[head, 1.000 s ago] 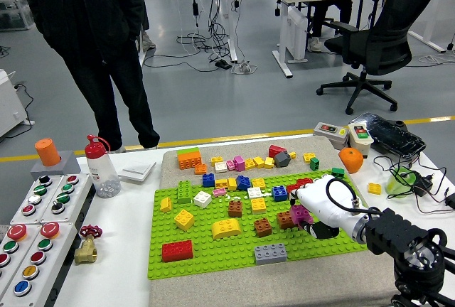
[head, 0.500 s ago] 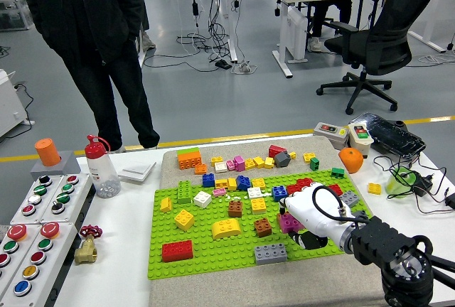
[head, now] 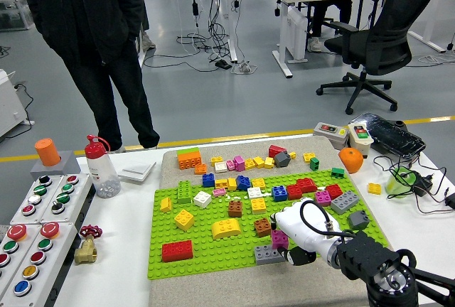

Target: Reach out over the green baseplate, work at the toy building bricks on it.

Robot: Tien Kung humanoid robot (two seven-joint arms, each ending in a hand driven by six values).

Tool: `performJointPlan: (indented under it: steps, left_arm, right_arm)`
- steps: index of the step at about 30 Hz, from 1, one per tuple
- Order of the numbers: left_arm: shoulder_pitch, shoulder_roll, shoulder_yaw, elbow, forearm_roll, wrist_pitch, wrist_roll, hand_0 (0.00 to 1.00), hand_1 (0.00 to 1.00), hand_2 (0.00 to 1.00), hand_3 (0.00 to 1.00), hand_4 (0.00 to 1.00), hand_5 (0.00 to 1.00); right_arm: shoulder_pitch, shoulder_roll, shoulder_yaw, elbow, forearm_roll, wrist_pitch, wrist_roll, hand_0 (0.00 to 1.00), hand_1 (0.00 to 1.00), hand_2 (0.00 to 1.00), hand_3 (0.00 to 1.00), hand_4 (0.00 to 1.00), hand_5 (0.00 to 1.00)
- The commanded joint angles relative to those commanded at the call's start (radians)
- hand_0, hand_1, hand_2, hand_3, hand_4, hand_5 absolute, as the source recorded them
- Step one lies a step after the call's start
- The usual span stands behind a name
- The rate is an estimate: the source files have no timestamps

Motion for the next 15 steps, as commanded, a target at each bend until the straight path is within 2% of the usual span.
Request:
performJointPlan:
  steps: [15]
  left_arm:
    - [-0.002,0.000,0.008,-0.001,-0.010,0.002,0.001,0.634,0.600,0.608,0.445,0.353,0.987]
  right_arm:
    - [0.020,0.045,-0.043,-0.018,0.000,-0.004,-0.012,0.139,0.276,0.511,0.543,0.583,0.317]
